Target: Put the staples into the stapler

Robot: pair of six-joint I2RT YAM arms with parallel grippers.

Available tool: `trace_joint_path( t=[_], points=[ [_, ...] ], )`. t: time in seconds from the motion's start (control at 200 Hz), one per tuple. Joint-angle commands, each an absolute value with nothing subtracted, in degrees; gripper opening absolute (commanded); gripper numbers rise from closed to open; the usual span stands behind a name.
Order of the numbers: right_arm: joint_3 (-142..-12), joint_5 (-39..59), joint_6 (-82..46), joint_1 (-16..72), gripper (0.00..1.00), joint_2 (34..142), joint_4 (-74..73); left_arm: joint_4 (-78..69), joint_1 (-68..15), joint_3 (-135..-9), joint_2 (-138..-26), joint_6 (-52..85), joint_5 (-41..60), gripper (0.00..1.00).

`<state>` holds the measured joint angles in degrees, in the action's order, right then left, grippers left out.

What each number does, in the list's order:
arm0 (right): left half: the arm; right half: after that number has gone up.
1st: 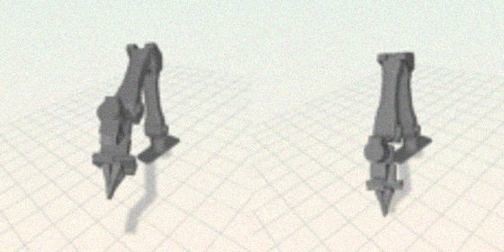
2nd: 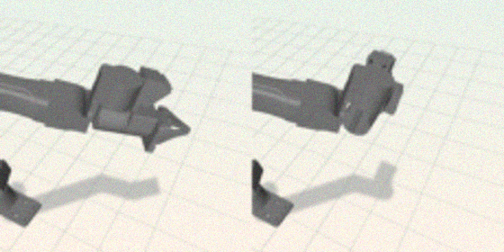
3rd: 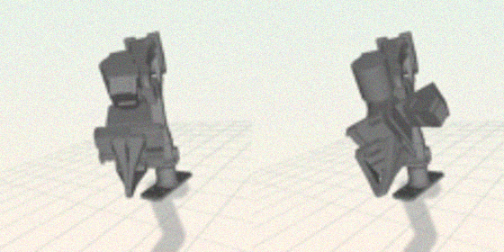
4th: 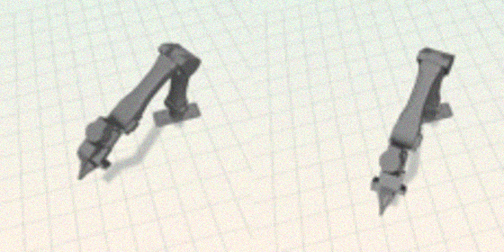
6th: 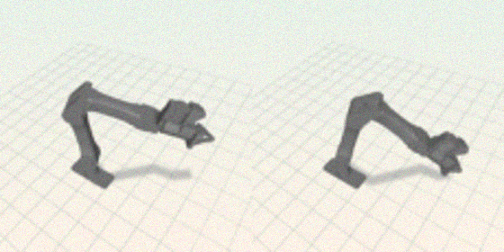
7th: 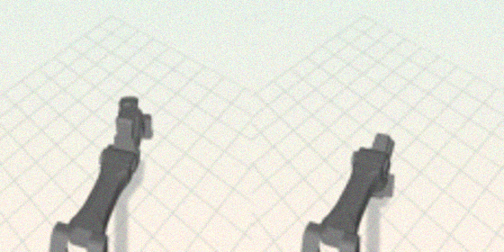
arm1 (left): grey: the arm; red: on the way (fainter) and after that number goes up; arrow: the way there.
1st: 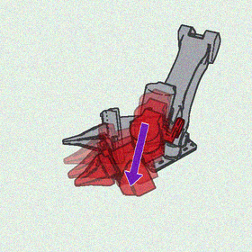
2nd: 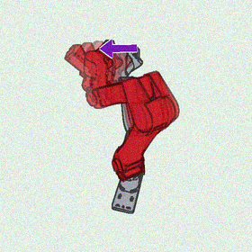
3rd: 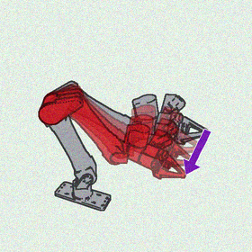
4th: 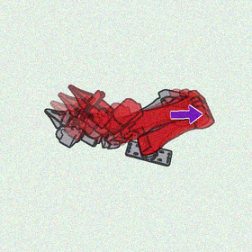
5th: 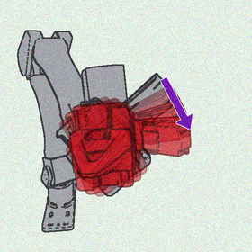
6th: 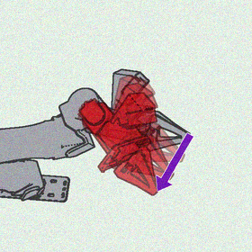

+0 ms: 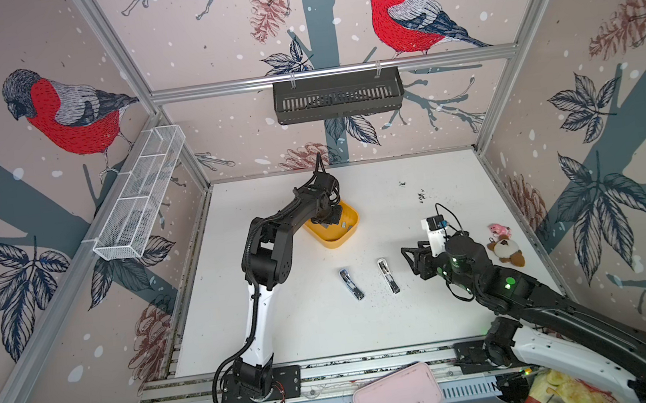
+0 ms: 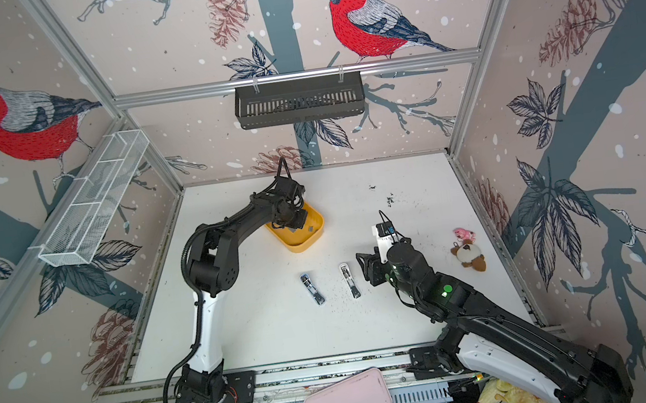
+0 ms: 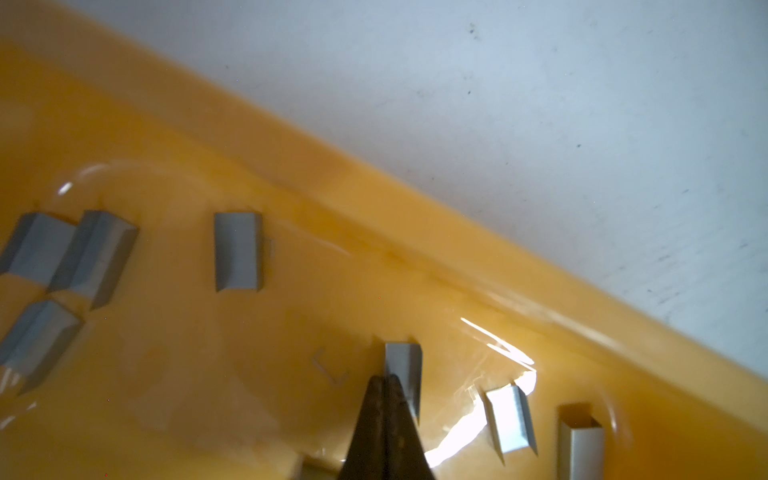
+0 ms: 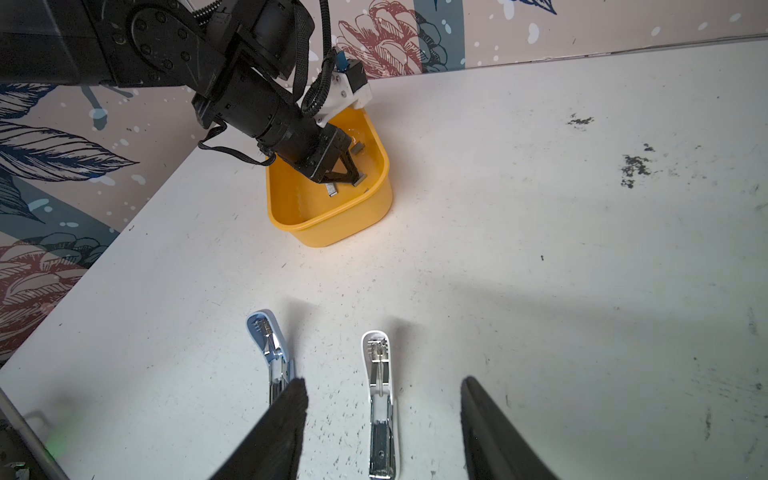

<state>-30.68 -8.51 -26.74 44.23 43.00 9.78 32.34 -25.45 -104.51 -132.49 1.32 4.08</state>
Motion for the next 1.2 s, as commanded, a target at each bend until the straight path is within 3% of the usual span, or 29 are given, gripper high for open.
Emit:
trace_joint_path(
  t=[0.0, 0.455, 1.196],
  points=[
    [-30.75, -8.26, -26.38, 44.14, 0.60, 43.41, 7.76, 37.36, -25.24, -105.25, -134.05, 2.30, 1.52, 0.02],
    [-31.20, -7.94, -26.46, 44.03, 0.60, 44.50, 7.35, 37.07, -22.63, -107.49, -133.50, 4.92, 1.51, 0.00],
    [-30.80, -7.43, -26.76, 43.68, 0.60, 43.34, 7.44, 30.76, -17.02, -101.34, -128.29, 11.35, 24.44, 0.00]
  ],
)
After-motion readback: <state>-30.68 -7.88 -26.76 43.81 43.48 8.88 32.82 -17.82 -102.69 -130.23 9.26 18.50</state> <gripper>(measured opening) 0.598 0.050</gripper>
